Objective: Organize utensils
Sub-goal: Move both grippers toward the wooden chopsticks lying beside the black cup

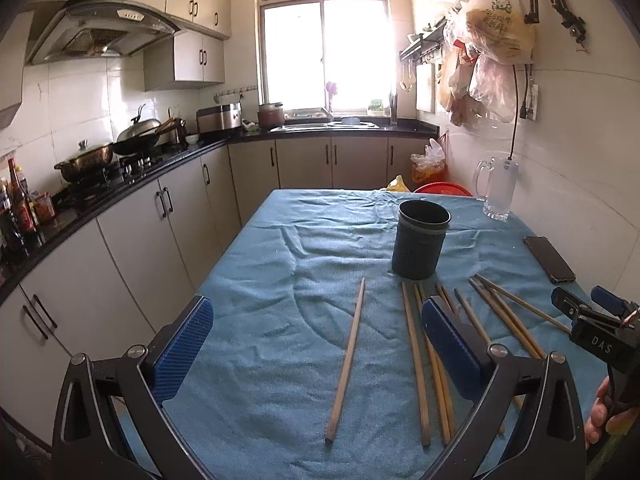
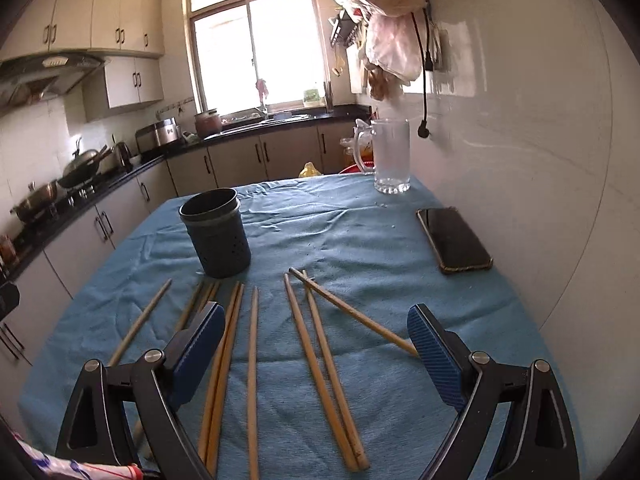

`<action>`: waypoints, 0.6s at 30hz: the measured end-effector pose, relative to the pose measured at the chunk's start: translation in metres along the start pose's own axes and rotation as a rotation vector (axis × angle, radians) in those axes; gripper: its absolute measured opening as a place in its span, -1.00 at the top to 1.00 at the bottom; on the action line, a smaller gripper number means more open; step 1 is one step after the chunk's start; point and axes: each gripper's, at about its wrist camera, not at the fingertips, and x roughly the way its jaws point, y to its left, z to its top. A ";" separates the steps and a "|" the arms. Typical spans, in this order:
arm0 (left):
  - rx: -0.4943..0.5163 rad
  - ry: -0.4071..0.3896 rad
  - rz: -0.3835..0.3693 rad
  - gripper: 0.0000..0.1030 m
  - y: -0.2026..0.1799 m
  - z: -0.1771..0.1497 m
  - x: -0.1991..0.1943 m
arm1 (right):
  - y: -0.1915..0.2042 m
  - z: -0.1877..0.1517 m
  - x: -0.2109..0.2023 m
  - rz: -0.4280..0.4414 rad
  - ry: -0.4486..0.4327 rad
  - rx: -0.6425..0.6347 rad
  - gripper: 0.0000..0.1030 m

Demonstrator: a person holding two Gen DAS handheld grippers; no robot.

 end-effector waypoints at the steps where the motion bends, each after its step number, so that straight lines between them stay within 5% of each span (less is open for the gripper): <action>1: -0.003 0.006 0.001 -1.00 0.000 0.000 0.002 | 0.002 -0.001 -0.001 -0.003 -0.002 -0.009 -0.85; 18: -0.017 0.083 0.003 -1.00 0.011 -0.008 0.022 | 0.020 -0.006 0.009 0.000 0.048 -0.069 -0.85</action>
